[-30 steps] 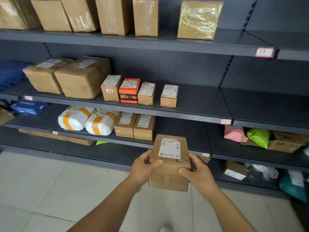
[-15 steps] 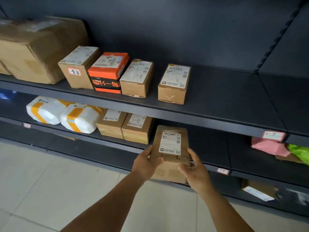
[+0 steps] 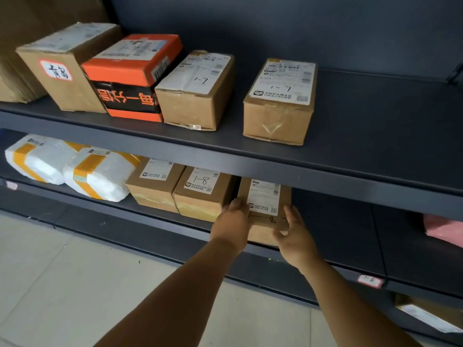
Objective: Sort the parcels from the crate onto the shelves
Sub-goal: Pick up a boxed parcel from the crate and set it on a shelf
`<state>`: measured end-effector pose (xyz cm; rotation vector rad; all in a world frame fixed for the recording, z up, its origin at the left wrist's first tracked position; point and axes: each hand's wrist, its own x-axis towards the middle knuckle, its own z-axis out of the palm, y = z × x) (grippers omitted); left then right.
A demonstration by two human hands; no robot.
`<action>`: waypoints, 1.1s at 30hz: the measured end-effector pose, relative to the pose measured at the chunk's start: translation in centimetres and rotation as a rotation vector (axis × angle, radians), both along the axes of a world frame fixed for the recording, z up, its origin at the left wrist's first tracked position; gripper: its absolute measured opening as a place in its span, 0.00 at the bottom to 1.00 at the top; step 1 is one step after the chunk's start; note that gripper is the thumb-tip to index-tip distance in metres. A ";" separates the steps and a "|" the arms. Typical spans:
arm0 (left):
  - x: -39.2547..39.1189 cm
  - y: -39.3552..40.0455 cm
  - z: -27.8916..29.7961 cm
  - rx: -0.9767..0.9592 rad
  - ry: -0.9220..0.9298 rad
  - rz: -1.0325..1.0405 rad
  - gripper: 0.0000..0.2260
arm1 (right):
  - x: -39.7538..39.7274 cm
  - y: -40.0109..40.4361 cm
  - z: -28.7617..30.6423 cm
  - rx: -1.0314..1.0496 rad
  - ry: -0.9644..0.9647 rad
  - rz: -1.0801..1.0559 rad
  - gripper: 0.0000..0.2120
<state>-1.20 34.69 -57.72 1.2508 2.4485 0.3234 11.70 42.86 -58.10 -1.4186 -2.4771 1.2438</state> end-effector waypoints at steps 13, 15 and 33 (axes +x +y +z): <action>4.4 -7.3 6.8 -0.148 0.190 -0.232 0.30 | 5.0 -7.7 6.1 0.179 -0.181 0.071 0.40; 6.1 -9.1 9.1 -0.142 0.199 -0.271 0.30 | 6.7 -10.1 8.2 0.204 -0.225 0.066 0.41; 27.3 -25.6 24.3 0.070 0.165 -0.637 0.31 | 29.1 -31.6 24.8 0.274 -0.358 -0.312 0.39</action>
